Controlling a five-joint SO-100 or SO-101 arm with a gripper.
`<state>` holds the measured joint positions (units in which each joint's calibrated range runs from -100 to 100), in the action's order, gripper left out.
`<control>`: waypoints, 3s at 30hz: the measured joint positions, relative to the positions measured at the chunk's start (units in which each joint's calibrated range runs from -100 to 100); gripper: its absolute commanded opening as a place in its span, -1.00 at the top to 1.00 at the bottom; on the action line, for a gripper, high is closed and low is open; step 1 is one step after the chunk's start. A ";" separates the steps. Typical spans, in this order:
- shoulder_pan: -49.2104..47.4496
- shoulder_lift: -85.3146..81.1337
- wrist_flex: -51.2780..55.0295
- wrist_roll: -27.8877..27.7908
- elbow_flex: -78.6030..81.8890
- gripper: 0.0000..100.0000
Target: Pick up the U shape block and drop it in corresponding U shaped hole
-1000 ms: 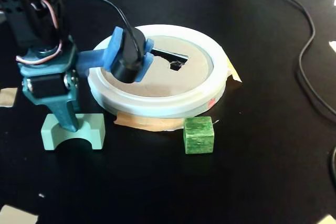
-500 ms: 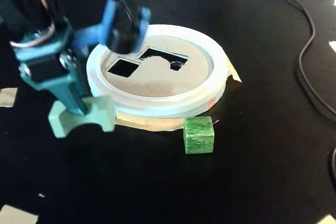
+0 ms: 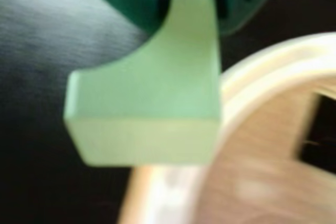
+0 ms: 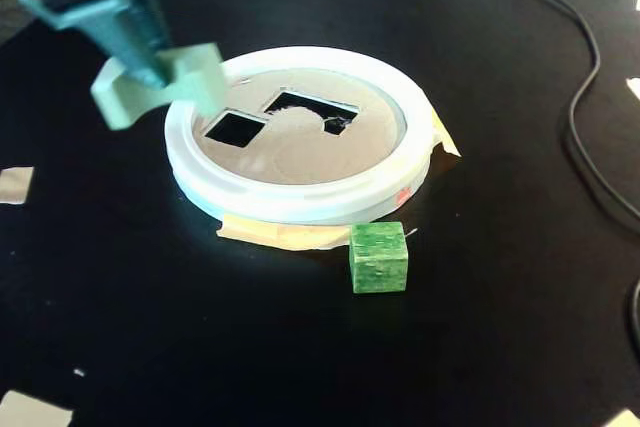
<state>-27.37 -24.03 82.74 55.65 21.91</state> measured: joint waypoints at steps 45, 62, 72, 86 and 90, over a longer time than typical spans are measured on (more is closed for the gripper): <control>-16.68 63.58 0.10 15.14 -57.30 0.88; -15.58 65.09 0.10 15.34 -57.39 0.88; -15.48 65.09 0.10 17.53 -57.39 0.88; -17.88 66.07 0.10 17.88 -59.05 0.88; -18.28 69.55 0.10 17.88 -63.74 0.85</control>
<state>-45.65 45.52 82.83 73.53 -41.83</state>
